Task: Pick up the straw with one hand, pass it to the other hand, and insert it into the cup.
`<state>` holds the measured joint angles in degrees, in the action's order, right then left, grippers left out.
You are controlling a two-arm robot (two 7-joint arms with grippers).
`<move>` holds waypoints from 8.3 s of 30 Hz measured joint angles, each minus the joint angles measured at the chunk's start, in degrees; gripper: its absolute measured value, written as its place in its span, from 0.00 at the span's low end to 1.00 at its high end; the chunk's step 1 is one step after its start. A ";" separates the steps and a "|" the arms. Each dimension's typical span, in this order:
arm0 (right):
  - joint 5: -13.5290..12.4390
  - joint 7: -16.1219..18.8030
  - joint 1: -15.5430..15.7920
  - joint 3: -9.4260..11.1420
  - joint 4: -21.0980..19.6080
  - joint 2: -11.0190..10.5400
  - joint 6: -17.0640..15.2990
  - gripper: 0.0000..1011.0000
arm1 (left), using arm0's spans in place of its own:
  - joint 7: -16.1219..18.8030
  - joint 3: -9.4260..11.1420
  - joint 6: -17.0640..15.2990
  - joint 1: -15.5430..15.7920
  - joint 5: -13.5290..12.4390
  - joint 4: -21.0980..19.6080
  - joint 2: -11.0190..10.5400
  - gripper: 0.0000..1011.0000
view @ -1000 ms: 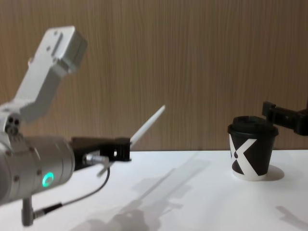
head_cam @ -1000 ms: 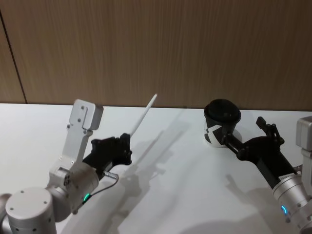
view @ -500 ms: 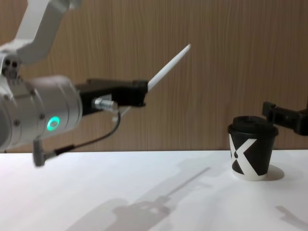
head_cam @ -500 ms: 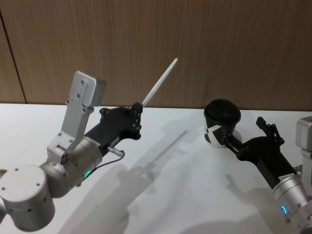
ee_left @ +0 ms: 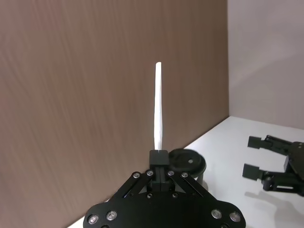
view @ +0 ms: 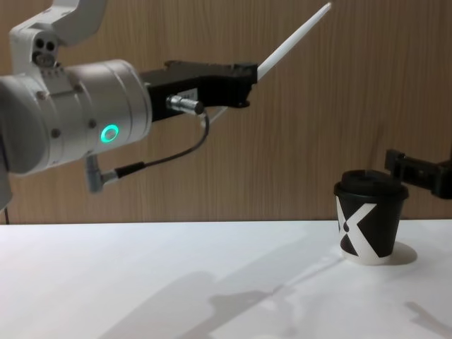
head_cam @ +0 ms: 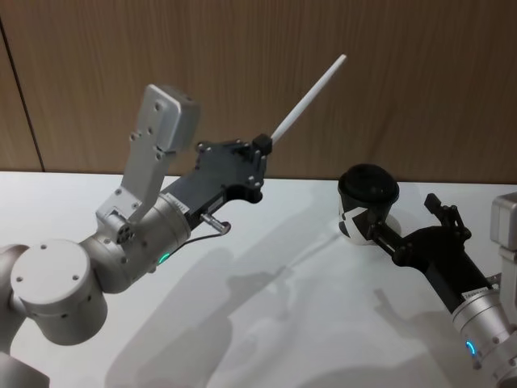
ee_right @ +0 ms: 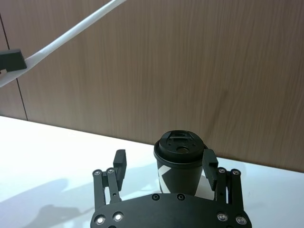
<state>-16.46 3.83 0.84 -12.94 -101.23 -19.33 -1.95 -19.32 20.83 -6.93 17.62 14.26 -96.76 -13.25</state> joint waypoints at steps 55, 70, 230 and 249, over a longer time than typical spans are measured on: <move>-1.07 3.60 -1.39 -0.14 -2.36 -0.41 -0.23 0.99 | -2.44 2.25 3.75 3.80 0.26 2.72 0.27 0.00; -7.02 8.67 -4.64 1.98 -4.70 -1.04 -4.68 0.99 | -2.44 2.25 3.76 3.84 0.25 2.72 0.27 0.00; -41.06 11.65 -29.83 1.67 12.79 6.06 -33.71 0.01 | -2.44 2.25 3.75 3.83 0.25 2.71 0.26 0.37; -35.38 15.73 -31.11 -2.22 13.26 2.11 -28.74 0.01 | -2.44 2.24 3.75 3.83 0.26 2.71 0.27 0.94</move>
<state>-51.85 19.55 -30.27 -15.16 -87.97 -17.22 -30.69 -21.76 23.07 -3.18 21.46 14.51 -94.05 -12.98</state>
